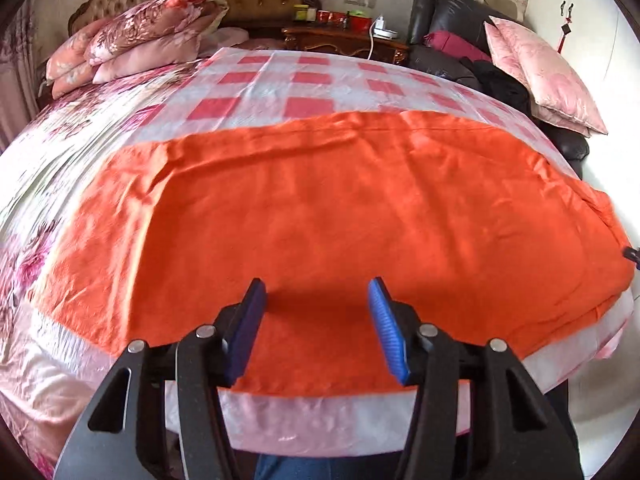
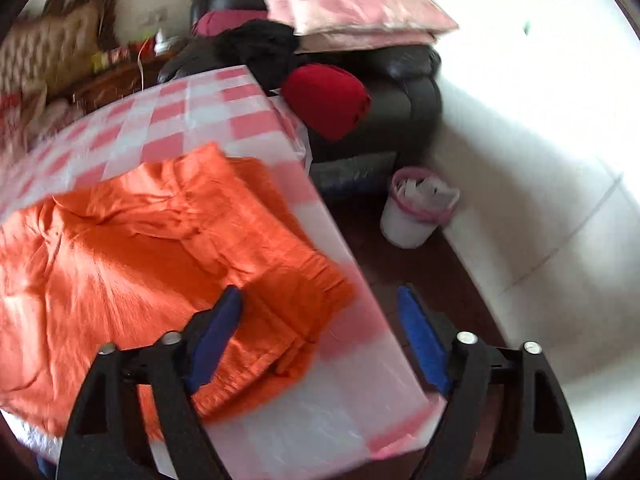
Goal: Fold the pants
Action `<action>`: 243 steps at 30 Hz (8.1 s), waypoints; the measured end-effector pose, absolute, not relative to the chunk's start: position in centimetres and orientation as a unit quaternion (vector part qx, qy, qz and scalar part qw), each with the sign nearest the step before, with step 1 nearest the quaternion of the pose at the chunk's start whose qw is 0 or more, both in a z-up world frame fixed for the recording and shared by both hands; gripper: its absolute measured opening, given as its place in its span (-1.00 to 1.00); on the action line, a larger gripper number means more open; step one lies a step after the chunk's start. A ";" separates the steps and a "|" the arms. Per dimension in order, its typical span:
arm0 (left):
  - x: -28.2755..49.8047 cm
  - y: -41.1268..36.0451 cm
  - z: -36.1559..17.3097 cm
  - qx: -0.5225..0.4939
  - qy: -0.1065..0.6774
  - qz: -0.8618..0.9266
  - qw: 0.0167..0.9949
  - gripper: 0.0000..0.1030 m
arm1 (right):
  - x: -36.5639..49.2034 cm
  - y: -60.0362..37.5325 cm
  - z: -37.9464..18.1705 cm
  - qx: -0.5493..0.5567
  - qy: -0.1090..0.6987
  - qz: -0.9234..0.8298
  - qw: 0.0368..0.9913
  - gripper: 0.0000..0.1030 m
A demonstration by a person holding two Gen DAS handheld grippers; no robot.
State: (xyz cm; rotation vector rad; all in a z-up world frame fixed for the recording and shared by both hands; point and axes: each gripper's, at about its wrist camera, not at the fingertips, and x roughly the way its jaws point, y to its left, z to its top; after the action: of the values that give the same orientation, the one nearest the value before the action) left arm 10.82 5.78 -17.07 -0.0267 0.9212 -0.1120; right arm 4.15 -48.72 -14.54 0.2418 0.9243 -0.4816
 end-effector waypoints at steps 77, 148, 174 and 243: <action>6.3 39.3 -29.0 -0.677 0.291 -0.149 0.659 -0.15 | 3.7 -34.7 -16.7 0.056 0.447 -0.100 0.887 0.42; 5.0 -6.3 -17.2 0.219 0.282 -0.120 0.926 -0.88 | 11.4 -28.2 -12.3 0.322 0.506 0.212 0.772 0.42; 2.5 -9.9 -18.6 0.310 0.245 -0.144 0.907 -0.88 | 24.1 -15.1 -14.1 0.230 0.555 0.236 0.764 -0.86; 22.9 9.2 -15.6 0.035 0.436 -0.144 0.888 -0.81 | 11.1 -8.9 -15.6 -0.045 0.460 0.124 0.878 0.08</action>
State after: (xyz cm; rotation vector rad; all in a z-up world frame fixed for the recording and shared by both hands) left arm 22.94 9.15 -15.56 0.0726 0.9069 -0.2983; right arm 11.12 -8.92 -15.62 -0.0928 0.9583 0.2585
